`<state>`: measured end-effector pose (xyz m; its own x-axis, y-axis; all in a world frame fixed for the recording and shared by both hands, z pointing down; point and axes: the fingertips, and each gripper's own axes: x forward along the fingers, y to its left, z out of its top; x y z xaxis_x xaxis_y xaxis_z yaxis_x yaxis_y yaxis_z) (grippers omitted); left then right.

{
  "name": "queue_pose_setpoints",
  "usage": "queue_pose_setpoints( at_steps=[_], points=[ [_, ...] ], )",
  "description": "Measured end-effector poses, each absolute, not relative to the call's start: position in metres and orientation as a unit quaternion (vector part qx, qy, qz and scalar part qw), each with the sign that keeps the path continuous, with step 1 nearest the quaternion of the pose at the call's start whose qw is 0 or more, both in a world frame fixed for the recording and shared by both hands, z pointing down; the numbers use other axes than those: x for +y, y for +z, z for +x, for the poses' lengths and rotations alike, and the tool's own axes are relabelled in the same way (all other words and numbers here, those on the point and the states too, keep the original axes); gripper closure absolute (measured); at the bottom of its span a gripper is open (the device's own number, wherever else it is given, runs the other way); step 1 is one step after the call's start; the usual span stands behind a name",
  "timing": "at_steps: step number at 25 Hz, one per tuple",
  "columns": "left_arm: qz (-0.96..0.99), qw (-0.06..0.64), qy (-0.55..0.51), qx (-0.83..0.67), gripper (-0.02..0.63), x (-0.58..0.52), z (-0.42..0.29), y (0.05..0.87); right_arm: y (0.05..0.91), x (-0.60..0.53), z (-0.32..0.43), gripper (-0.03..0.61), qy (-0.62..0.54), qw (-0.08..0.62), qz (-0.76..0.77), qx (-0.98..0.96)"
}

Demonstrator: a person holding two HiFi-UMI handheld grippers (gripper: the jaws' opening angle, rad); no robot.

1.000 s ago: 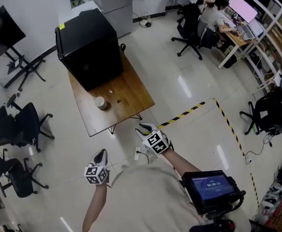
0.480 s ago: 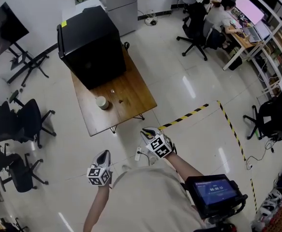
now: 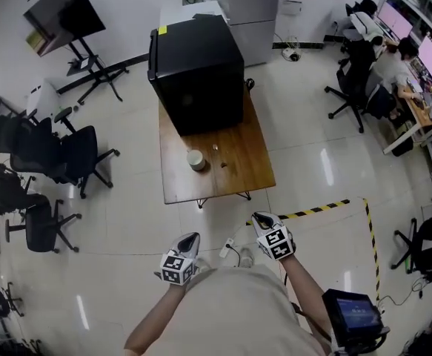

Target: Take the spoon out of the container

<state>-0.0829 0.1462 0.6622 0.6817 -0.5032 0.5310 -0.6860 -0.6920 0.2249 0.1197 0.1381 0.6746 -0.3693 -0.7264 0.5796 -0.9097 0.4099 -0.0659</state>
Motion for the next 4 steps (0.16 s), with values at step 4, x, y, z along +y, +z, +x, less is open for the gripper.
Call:
queue_pose_setpoints(
  at_steps=[4],
  points=[
    [0.898,0.218,0.232,-0.303,0.608,0.167,-0.042,0.682,0.687,0.165,0.162,0.564,0.204,0.239,0.526,-0.790]
  ],
)
